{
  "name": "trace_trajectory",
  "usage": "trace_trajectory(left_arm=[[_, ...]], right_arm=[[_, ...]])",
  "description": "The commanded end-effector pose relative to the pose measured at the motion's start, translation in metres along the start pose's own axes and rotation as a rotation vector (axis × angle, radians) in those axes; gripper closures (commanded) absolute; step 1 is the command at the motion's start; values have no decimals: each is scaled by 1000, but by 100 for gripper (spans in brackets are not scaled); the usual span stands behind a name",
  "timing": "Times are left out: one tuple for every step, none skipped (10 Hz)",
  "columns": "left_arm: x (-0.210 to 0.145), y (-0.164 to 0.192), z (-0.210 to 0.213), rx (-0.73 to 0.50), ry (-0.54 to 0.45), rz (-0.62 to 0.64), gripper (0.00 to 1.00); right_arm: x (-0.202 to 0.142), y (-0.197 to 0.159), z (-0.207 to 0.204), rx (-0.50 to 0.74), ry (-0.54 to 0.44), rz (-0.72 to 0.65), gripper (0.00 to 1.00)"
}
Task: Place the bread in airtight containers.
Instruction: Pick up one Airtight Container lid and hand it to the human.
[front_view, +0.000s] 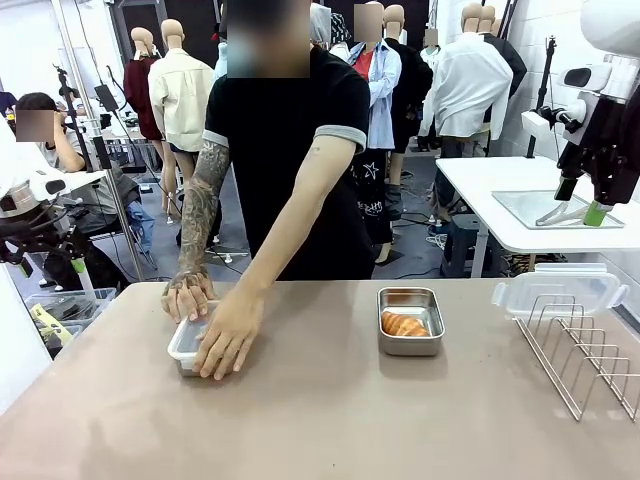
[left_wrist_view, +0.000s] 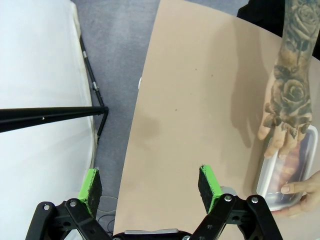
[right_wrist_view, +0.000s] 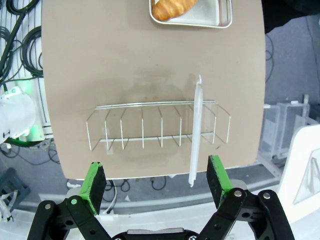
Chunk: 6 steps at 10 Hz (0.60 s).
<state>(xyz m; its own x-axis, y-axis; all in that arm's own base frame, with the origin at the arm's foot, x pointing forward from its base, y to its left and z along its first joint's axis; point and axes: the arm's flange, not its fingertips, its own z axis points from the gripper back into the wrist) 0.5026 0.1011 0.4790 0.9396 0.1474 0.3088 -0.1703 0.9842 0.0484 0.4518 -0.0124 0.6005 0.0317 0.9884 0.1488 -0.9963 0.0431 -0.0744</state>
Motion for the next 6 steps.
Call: trace_trajectory(left_arm=[[-1, 1, 1, 10, -1, 2, 0], [-1, 1, 1, 10, -1, 2, 0], [-1, 1, 1, 10, -1, 2, 0], [-1, 1, 1, 10, -1, 2, 0], [-1, 1, 1, 10, -1, 2, 0], [-1, 1, 1, 10, -1, 2, 0]], right_arm=[[1, 2, 0, 10, -3, -7, 0], [1, 2, 0, 10, -3, -7, 0], [1, 2, 0, 10, -3, -7, 0], [1, 2, 0, 10, -3, -7, 0], [1, 2, 0, 10, -3, -7, 0], [1, 2, 0, 10, -3, -7, 0]])
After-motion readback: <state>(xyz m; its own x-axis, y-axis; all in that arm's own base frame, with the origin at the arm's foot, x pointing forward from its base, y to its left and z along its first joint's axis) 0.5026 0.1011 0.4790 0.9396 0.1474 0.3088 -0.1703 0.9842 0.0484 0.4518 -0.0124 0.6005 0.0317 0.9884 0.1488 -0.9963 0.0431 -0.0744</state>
